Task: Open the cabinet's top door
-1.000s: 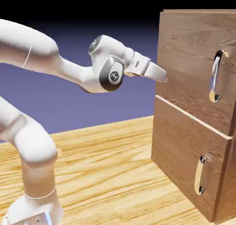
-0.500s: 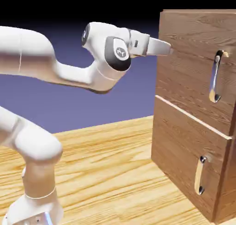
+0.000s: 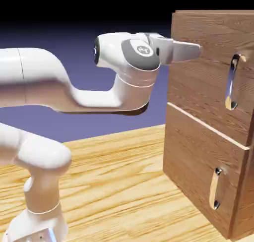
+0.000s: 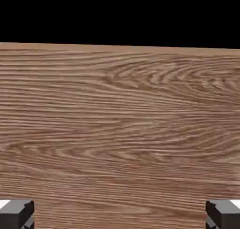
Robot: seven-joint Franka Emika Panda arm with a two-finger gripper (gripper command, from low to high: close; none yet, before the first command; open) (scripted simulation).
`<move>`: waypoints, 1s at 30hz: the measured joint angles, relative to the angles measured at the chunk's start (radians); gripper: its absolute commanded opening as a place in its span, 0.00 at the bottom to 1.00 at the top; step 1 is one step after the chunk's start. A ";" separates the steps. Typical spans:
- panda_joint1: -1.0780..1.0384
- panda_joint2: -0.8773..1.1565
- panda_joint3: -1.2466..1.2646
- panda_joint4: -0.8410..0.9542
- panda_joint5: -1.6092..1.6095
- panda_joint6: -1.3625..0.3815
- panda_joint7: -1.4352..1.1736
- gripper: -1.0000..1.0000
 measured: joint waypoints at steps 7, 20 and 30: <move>0.108 -0.058 -0.144 0.081 -0.304 0.018 0.196 0.50; 0.387 -0.093 -0.361 0.275 -0.611 -0.006 0.378 0.00; 0.097 -0.127 -0.168 0.000 -0.583 -0.198 0.430 0.00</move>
